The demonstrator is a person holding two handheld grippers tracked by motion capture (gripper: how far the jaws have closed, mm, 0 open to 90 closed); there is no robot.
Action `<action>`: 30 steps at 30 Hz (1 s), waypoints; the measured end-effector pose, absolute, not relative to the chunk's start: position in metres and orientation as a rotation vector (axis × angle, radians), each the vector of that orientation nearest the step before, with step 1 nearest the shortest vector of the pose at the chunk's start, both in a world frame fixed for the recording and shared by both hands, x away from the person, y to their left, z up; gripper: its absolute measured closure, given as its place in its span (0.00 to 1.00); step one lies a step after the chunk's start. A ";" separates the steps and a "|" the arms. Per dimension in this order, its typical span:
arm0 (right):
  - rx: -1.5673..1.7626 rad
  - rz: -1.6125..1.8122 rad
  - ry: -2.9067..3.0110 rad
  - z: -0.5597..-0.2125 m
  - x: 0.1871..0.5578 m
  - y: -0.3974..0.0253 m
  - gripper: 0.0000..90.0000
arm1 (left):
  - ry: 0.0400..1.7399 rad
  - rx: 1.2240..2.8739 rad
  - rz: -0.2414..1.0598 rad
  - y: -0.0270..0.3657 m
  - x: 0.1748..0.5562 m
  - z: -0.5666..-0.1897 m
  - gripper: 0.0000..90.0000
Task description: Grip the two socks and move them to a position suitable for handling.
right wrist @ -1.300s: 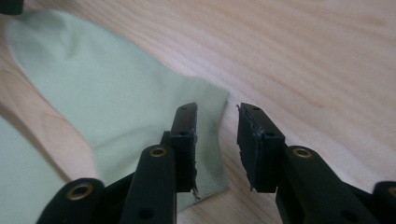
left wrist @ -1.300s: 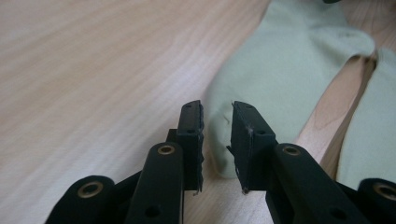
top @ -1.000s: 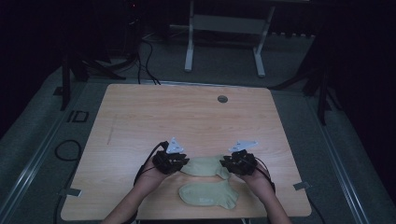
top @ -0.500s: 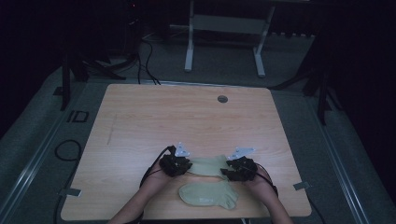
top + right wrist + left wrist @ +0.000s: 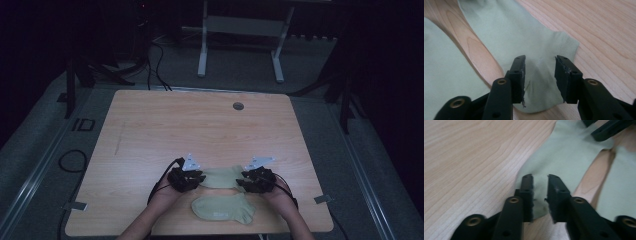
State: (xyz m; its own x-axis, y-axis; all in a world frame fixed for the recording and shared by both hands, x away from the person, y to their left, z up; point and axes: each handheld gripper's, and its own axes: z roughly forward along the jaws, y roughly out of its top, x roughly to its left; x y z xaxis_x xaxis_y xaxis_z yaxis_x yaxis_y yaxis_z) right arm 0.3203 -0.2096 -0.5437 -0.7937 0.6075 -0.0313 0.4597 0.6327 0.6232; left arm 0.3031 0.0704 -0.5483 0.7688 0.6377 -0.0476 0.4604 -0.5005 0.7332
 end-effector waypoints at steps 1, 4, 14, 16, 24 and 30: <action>0.860 0.896 2.619 -0.543 0.319 -0.209 0.77 | 0.804 2.199 0.292 0.071 0.302 -0.548 0.92; 0.855 0.899 2.626 -0.545 0.317 -0.207 0.83 | 0.799 2.245 0.278 0.069 0.302 -0.553 0.98; 0.881 0.892 2.629 -0.551 0.320 -0.211 0.75 | 0.809 2.275 0.258 0.071 0.300 -0.561 0.98; 0.880 0.895 2.633 -0.551 0.320 -0.211 0.74 | 0.815 2.274 0.258 0.071 0.300 -0.561 0.98; 0.928 0.969 2.631 -0.544 0.319 -0.213 0.72 | 0.831 2.197 0.225 0.075 0.294 -0.550 0.72; 0.892 0.985 2.633 -0.536 0.307 -0.214 0.71 | 0.816 2.183 0.245 0.084 0.269 -0.536 0.68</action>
State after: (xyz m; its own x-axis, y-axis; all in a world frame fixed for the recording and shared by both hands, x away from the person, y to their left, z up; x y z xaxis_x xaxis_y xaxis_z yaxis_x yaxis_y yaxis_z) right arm 0.3067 -0.2139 -0.5355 -0.8003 0.5989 0.0291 0.4710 0.5979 0.6486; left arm 0.2689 0.0837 -0.5359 0.7753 0.6259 -0.0839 0.4761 -0.4919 0.7290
